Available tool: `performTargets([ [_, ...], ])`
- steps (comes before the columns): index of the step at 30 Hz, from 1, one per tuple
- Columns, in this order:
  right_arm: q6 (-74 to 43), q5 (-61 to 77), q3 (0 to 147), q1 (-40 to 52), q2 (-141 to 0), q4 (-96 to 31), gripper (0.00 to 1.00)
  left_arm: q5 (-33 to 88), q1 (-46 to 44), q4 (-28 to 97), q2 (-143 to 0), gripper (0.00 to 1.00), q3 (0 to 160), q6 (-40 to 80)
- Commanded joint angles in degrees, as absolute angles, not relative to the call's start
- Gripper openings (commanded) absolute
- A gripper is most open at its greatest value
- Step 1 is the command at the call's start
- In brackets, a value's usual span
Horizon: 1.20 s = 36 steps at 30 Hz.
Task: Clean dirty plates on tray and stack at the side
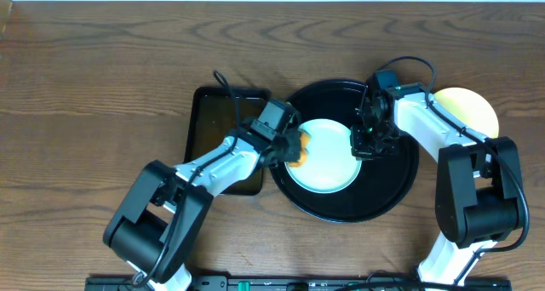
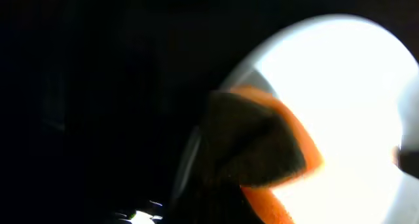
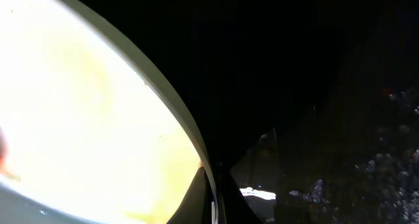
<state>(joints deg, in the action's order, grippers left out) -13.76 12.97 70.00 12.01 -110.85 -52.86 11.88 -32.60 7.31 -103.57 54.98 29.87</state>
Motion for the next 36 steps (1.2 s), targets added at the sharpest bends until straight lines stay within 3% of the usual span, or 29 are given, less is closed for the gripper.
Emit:
performTargets([
  [1, -13.21, 10.96, 69.47, 12.10, -110.26, -52.99, 0.01, 2.24, -30.98, 8.05, -103.15, 0.08, 54.02, 26.00],
  [6, -13.21, 10.94, 69.47, 12.10, -110.26, -52.99, 0.01, 14.48, -31.55, 7.92, -99.57, 0.07, 54.46, 24.21],
  [12, -13.21, 10.94, 69.47, 12.08, -110.26, -52.97, 0.01, 17.76, -33.78, 8.43, -91.39, 0.08, 54.46, 21.12],
  [25, -13.23, 10.98, 69.43, 12.12, -110.26, -51.79, 0.05, -0.80, -27.90, 24.97, -84.84, 0.07, 54.46, 19.97],
  [36, -13.67, 16.10, 65.63, 12.64, -110.28, -44.40, 0.01, -2.42, -21.91, 26.59, -85.71, 0.08, 53.58, 19.97],
])
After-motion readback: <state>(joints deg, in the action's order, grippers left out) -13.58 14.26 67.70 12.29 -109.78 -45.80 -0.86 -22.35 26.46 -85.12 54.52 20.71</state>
